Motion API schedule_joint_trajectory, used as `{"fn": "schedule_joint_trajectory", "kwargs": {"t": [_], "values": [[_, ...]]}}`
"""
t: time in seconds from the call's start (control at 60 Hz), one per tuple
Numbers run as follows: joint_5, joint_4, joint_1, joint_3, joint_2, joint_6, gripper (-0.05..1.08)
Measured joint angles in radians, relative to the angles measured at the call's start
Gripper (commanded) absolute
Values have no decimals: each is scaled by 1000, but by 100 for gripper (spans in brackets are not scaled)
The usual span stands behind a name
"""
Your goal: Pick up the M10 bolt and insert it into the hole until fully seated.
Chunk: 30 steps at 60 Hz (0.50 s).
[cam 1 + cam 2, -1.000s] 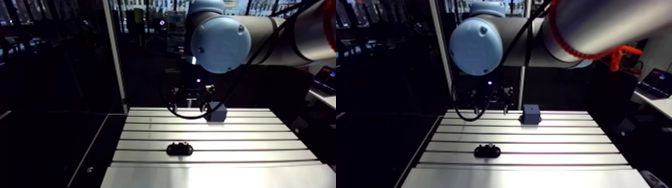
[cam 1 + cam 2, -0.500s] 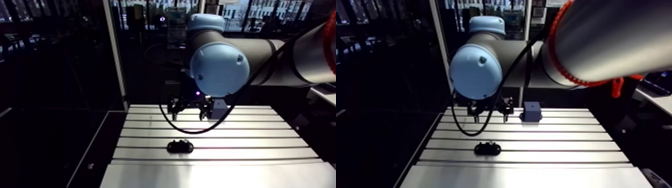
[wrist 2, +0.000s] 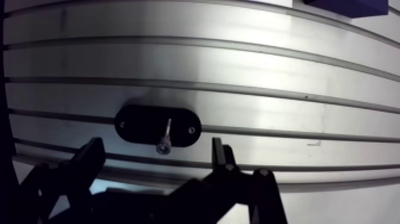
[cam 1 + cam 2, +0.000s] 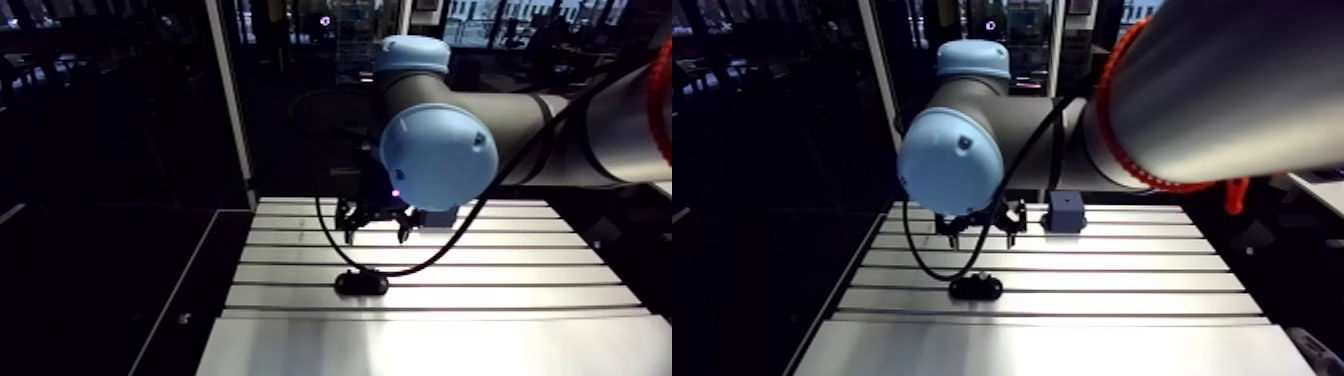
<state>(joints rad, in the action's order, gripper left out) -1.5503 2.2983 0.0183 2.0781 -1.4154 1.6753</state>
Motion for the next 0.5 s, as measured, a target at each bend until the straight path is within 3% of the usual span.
{"fn": "schedule_joint_trajectory", "kwargs": {"t": [0.5], "values": [[1, 8, -4, 23, 9, -2, 4]]}}
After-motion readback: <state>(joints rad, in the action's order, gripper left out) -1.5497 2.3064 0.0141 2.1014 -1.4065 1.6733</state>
